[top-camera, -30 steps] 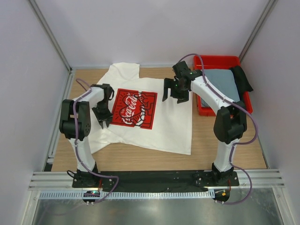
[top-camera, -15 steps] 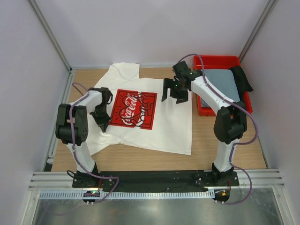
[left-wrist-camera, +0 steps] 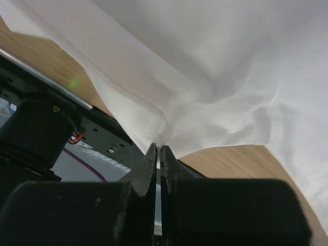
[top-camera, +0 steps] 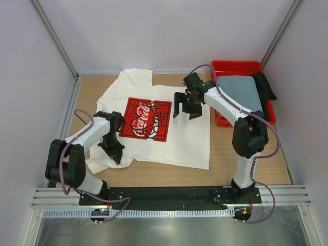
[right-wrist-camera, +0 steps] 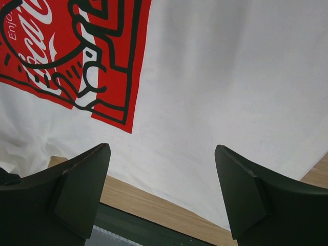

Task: Fold and stack the t-shirts
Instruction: Flatten the tshirt out

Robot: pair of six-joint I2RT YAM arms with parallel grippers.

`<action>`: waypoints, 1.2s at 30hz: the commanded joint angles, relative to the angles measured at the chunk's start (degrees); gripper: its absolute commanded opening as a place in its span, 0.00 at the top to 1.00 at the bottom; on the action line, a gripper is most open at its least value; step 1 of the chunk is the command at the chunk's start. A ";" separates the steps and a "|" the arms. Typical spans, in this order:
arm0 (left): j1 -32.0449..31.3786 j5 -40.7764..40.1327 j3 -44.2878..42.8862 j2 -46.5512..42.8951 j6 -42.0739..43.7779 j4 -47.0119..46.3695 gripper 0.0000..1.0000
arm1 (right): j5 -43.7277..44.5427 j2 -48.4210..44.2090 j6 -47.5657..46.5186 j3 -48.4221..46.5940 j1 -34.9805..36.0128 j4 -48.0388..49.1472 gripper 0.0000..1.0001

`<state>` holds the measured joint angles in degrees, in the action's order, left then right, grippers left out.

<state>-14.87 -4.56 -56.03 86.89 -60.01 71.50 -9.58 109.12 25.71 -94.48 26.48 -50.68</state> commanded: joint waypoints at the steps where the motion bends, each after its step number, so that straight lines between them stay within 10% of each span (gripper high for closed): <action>1: -1.91 7.61 3.81 -6.28 -9.40 5.74 1.00 | -1.31 -2.86 0.74 1.31 0.94 1.63 0.11; 5: -2.09 9.58 6.29 -16.12 -14.51 11.28 0.98 | -0.96 -2.25 0.65 2.81 2.26 2.25 0.10; 12: -1.74 15.00 -0.19 -22.56 -10.95 10.32 0.59 | -1.40 0.91 1.44 1.49 2.35 1.90 0.10; 16: -1.83 6.25 -7.50 -21.59 -7.06 9.98 0.56 | 0.79 1.79 1.36 1.14 2.35 1.72 0.10; 36: 18.30 -4.23 -11.93 10.93 13.60 -18.84 0.50 | 26.01 15.67 -4.35 -9.58 -0.73 2.34 0.06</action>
<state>1.06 -7.70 -70.24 97.01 -48.71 58.46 11.27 122.67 24.14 -99.96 25.54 -49.04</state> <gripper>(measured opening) 0.496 0.937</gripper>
